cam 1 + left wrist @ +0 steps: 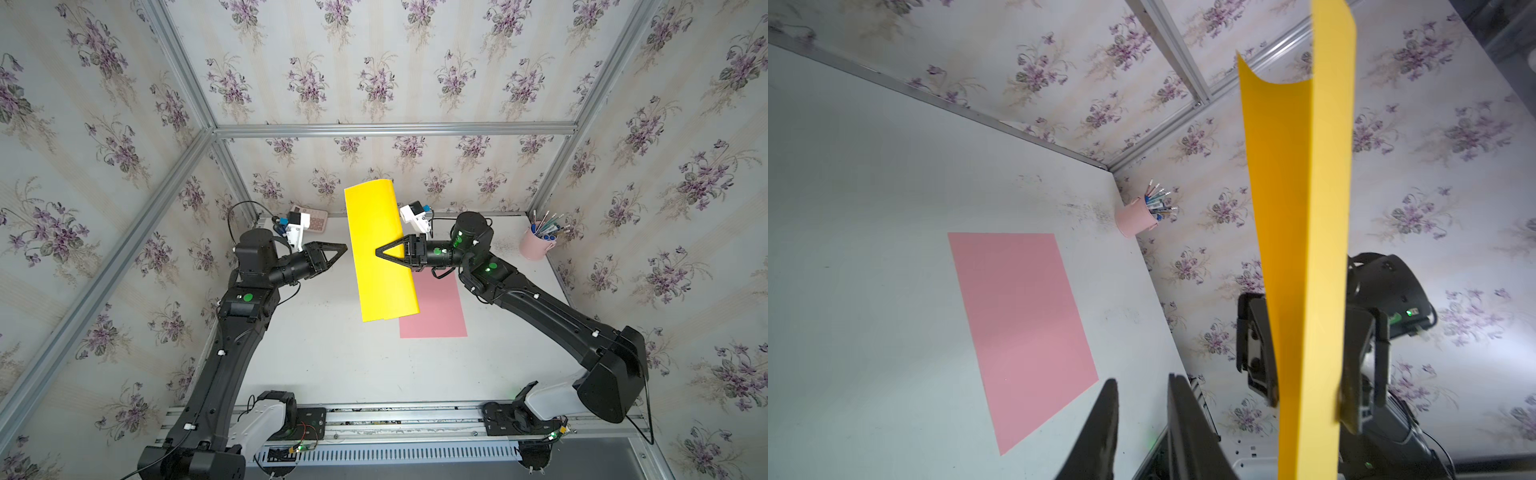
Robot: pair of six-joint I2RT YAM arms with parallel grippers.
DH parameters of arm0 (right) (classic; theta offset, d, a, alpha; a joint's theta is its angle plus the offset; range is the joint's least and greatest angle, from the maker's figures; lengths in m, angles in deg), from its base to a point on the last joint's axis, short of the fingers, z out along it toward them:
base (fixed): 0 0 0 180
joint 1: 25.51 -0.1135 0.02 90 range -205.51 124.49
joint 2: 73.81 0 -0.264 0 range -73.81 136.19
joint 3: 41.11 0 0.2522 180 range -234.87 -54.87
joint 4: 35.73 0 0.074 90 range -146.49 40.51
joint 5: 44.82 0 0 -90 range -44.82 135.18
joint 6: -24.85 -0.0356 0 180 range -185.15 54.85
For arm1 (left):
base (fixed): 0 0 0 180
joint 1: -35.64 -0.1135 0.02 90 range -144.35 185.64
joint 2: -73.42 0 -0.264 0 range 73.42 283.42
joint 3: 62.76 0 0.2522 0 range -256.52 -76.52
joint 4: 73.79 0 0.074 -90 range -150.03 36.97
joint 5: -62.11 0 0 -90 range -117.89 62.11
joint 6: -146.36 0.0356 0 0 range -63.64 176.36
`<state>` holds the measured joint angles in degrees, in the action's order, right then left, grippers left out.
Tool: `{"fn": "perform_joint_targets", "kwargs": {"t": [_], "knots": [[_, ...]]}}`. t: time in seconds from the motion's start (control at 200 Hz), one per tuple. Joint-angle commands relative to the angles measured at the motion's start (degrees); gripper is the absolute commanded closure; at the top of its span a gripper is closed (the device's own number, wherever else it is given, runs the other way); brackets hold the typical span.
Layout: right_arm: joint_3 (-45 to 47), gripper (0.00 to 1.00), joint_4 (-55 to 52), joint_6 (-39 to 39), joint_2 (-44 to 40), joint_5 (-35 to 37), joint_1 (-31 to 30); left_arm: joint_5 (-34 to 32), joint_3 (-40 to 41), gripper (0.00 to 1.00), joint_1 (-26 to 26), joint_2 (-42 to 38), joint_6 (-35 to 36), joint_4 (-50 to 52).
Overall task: Fold the rectangular paper in half along the long edge
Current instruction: Fold the paper.
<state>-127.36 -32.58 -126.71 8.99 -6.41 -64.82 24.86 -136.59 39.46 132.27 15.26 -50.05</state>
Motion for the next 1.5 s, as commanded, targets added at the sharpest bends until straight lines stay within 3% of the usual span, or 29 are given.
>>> {"fn": "perform_joint_targets", "kwargs": {"t": [0.0,0.305,1.099,1.279,1.329,1.494], "knots": [[-0.8,0.63,2.0,-1.4,-0.9,1.5,0.1,1.9,0.8,0.75,2.4,-0.9,-3.5,-8.0],[-1.5,0.63,5.6,-4.4,-0.1,1.4,0.1,1.9,0.9,0.72,5.8,-0.9,-4.1,-9.4],[-2.9,0.58,4.3,-2.2,1.9,3.7,0.2,-0.9,-2.4,0.70,14.9,2.5,-4.5,-8.9],[-2.9,0.57,5.4,-2.8,2.3,3.6,0.2,-1.1,-3.1,0.64,16.3,3.7,-3.9,-8.6],[-2.9,0.58,5.5,-2.9,2.3,3.7,0.2,-1.2,-3.2,0.67,16.4,3.8,-3.8,-8.8],[-2.7,0.57,5.2,-2.5,2.4,3.8,0.3,-1.2,-2.8,0.97,16.5,3.8,-3.5,-9.1]]}}
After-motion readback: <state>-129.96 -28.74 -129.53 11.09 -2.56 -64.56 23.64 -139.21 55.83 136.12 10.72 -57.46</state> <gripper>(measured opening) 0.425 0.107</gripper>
